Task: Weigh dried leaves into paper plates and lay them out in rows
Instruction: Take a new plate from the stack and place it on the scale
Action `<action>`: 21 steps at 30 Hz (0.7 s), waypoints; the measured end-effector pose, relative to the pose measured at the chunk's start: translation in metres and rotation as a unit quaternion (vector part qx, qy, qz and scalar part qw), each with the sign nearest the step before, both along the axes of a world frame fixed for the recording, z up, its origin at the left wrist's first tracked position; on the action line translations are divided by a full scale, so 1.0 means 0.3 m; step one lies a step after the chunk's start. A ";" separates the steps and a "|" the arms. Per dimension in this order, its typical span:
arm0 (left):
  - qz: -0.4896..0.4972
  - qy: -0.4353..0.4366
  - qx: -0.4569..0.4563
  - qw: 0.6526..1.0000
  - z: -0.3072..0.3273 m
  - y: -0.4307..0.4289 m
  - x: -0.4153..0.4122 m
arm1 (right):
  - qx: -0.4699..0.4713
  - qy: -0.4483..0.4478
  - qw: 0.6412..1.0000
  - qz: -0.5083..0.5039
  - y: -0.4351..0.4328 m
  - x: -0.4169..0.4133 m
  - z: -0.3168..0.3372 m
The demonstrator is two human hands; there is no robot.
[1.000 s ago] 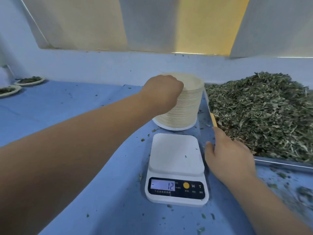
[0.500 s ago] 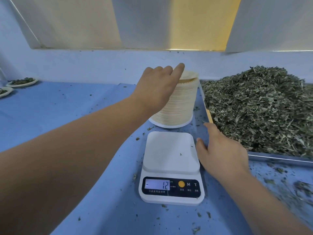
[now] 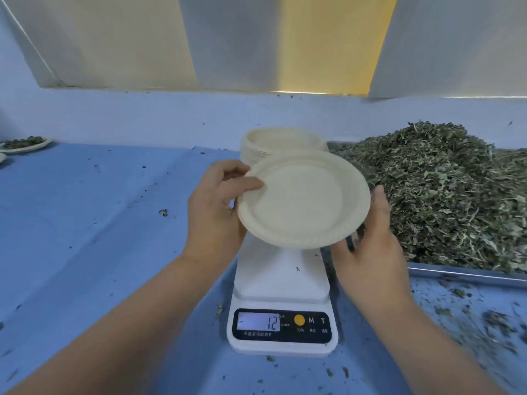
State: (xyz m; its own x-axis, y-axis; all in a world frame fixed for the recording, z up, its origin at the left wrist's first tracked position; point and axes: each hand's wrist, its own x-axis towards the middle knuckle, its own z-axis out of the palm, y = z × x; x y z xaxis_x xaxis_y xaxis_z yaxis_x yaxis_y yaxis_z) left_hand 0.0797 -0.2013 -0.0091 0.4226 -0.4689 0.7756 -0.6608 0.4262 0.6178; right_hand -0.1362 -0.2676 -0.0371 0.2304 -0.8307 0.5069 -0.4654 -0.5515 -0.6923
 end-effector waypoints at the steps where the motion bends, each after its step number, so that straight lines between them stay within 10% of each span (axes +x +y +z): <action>1: -0.017 0.026 0.010 0.999 -0.035 0.023 0.006 | 0.015 -0.022 1.000 0.015 0.001 -0.004 0.000; 12: 0.070 -0.087 0.158 0.981 -0.156 0.106 0.051 | -0.075 0.019 0.997 0.018 0.001 0.014 -0.043; 21: 0.043 -0.019 0.248 0.968 -0.171 0.106 0.060 | -0.079 0.081 0.994 0.004 -0.034 -0.011 -0.042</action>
State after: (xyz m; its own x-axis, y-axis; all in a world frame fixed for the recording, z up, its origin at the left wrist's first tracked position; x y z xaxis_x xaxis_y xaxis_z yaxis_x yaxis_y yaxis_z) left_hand 0.0976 -0.1695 -0.0605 0.4527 -0.7510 0.4807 -0.7071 0.0260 0.7066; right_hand -0.1396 -0.2778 -0.0497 0.3261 -0.7417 0.5861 -0.5588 -0.6514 -0.5132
